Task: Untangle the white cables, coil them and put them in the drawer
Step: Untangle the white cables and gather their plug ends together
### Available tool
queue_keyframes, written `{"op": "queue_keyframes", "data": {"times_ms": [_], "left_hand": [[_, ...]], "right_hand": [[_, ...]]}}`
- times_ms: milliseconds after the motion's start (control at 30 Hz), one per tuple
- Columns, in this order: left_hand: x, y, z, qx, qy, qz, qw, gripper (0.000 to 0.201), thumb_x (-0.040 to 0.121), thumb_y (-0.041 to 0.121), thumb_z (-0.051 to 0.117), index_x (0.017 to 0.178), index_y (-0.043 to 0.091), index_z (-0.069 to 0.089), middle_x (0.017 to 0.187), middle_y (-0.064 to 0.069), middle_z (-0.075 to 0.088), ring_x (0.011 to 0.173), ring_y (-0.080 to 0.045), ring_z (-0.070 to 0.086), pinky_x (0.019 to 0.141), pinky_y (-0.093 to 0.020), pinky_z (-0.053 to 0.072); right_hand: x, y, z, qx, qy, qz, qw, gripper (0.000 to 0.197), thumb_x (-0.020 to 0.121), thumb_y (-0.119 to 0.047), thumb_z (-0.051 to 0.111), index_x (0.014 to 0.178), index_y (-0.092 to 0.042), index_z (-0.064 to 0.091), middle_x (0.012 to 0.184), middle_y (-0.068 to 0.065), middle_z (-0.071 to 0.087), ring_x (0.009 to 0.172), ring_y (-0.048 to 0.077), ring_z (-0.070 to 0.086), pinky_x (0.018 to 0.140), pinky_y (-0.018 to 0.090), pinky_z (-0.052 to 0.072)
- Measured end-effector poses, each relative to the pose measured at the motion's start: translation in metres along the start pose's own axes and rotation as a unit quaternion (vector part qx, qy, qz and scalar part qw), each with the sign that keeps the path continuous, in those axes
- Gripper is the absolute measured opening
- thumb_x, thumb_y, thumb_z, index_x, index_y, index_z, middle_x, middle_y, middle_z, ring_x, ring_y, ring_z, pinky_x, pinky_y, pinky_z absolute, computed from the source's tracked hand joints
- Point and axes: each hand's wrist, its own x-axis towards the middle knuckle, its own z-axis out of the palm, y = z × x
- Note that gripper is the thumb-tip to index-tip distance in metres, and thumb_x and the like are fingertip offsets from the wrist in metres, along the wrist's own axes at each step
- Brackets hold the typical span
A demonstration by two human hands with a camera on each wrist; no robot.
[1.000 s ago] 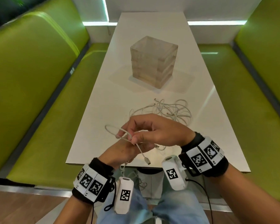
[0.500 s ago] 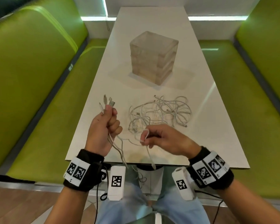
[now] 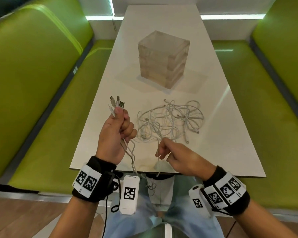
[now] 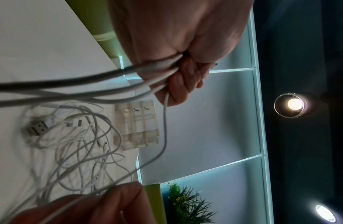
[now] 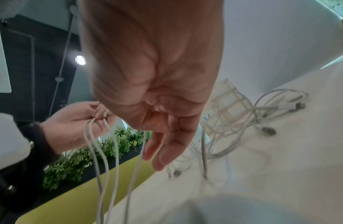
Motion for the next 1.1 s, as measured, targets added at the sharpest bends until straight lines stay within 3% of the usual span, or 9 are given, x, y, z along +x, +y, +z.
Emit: {"op": "queue_keyframes", "data": {"times_ms": [167, 300, 433, 533, 600, 700, 900, 1000, 1100], "left_hand": [[-0.002, 0.0, 0.011, 0.002, -0.025, 0.001, 1.0, 0.031, 0.094, 0.035, 0.038, 0.074, 0.013, 0.044, 0.051, 0.008, 0.025, 0.04, -0.004, 0.021, 0.041, -0.019, 0.021], [-0.006, -0.006, 0.02, 0.006, -0.043, 0.0, 0.999, 0.031, 0.097, 0.033, 0.035, 0.076, 0.012, 0.045, 0.051, 0.008, 0.023, 0.041, -0.005, 0.021, 0.042, -0.019, 0.023], [-0.011, -0.015, 0.03, -0.01, -0.032, -0.003, 0.999, 0.027, 0.092, 0.035, 0.042, 0.078, 0.013, 0.047, 0.054, 0.006, 0.023, 0.045, -0.007, 0.02, 0.044, -0.019, 0.025], [-0.008, -0.014, 0.031, -0.01, -0.004, 0.017, 1.0, 0.025, 0.09, 0.036, 0.044, 0.079, 0.014, 0.047, 0.055, 0.006, 0.025, 0.045, -0.006, 0.024, 0.046, -0.019, 0.027], [-0.003, -0.008, 0.022, 0.014, 0.013, 0.025, 0.999, 0.024, 0.092, 0.034, 0.043, 0.079, 0.014, 0.046, 0.055, 0.005, 0.029, 0.046, -0.007, 0.031, 0.049, -0.02, 0.034], [0.001, -0.002, 0.009, 0.092, 0.033, 0.013, 0.995, 0.027, 0.1, 0.027, 0.036, 0.079, 0.013, 0.046, 0.053, 0.005, 0.036, 0.051, -0.013, 0.047, 0.059, -0.025, 0.047], [0.002, -0.001, 0.016, 0.047, 0.023, -0.037, 0.998, 0.029, 0.101, 0.029, 0.037, 0.078, 0.013, 0.045, 0.053, 0.006, 0.029, 0.045, -0.008, 0.027, 0.044, -0.02, 0.029], [0.003, -0.006, 0.016, -0.021, -0.02, -0.063, 0.998, 0.009, 0.09, 0.017, 0.049, 0.091, 0.009, 0.052, 0.06, 0.004, 0.037, 0.052, -0.01, 0.034, 0.051, -0.022, 0.031], [0.002, -0.013, 0.009, -0.037, -0.056, -0.06, 0.996, 0.023, 0.085, 0.01, 0.048, 0.106, 0.002, 0.056, 0.068, 0.001, 0.05, 0.062, -0.011, 0.047, 0.058, -0.022, 0.039]], "right_hand": [[0.004, -0.015, -0.003, 0.077, 0.085, -0.001, 0.993, 0.029, 0.089, -0.011, 0.055, 0.106, -0.03, 0.041, 0.106, -0.006, 0.065, 0.099, 0.002, 0.061, 0.082, 0.019, 0.05], [0.015, -0.021, 0.01, 0.012, 0.015, 0.015, 1.0, 0.08, 0.072, -0.049, 0.075, 0.139, -0.038, 0.032, 0.108, -0.007, 0.058, 0.1, 0.004, 0.055, 0.087, 0.022, 0.046], [0.028, -0.021, 0.032, 0.039, 0.031, -0.053, 0.997, 0.047, 0.082, -0.046, 0.062, 0.12, -0.018, 0.056, 0.121, -0.004, 0.052, 0.115, 0.009, 0.048, 0.099, 0.026, 0.04], [0.027, -0.023, 0.044, 0.181, 0.014, -0.049, 0.982, 0.033, 0.096, -0.034, 0.044, 0.118, -0.01, 0.045, 0.084, -0.009, 0.06, 0.08, 0.01, 0.058, 0.077, 0.028, 0.047], [0.022, -0.022, 0.049, 0.188, 0.033, -0.046, 0.981, 0.039, 0.097, -0.048, 0.034, 0.109, -0.012, 0.047, 0.064, -0.013, 0.046, 0.06, 0.007, 0.046, 0.06, 0.022, 0.04], [0.019, -0.012, 0.048, 0.115, 0.095, -0.057, 0.987, 0.051, 0.087, -0.069, 0.02, 0.084, -0.027, 0.051, 0.06, -0.011, 0.042, 0.056, 0.004, 0.04, 0.057, 0.019, 0.036], [0.021, -0.015, 0.057, 0.096, 0.114, -0.035, 0.988, 0.038, 0.099, -0.044, 0.029, 0.067, -0.027, 0.041, 0.054, -0.012, 0.043, 0.051, 0.003, 0.04, 0.055, 0.014, 0.031], [0.017, -0.016, 0.056, 0.201, 0.108, -0.018, 0.973, 0.037, 0.098, -0.039, 0.033, 0.067, -0.02, 0.04, 0.051, -0.012, 0.039, 0.046, 0.001, 0.034, 0.049, 0.014, 0.031], [0.015, -0.018, 0.052, 0.356, 0.098, 0.022, 0.929, 0.036, 0.09, -0.045, 0.036, 0.069, -0.016, 0.039, 0.05, -0.014, 0.036, 0.044, 0.003, 0.03, 0.042, 0.015, 0.027]]}}
